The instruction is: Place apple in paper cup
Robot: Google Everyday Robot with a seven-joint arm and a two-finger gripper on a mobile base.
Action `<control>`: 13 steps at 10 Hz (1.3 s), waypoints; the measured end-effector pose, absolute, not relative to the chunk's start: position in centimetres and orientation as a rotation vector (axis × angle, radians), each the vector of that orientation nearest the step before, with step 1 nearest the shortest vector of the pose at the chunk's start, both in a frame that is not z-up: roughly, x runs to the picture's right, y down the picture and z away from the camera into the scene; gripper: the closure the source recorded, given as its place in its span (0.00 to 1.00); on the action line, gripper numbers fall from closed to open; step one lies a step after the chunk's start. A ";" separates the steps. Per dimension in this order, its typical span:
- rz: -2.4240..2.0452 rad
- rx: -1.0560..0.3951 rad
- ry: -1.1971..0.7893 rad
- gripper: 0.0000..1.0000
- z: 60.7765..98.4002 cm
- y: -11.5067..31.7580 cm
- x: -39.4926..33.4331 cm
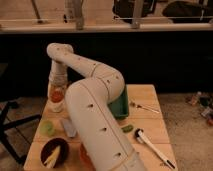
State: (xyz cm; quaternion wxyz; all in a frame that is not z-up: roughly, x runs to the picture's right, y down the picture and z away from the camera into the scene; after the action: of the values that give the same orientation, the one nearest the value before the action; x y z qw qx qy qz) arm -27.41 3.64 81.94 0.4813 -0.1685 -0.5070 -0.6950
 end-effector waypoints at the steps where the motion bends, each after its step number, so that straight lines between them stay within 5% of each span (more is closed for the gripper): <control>1: -1.695 -0.411 -1.237 1.00 81.9 3.7 -27.5; 4: -1.696 -0.411 -1.238 0.83 81.9 3.7 -27.5; 10: -1.696 -0.412 -1.238 0.23 81.9 3.7 -27.6; 13: -1.696 -0.411 -1.238 0.20 81.9 3.7 -27.6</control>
State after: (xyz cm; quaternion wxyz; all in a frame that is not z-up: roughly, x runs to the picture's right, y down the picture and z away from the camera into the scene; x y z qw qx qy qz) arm -27.56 3.71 81.92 0.4801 -0.1686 -0.5075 -0.6954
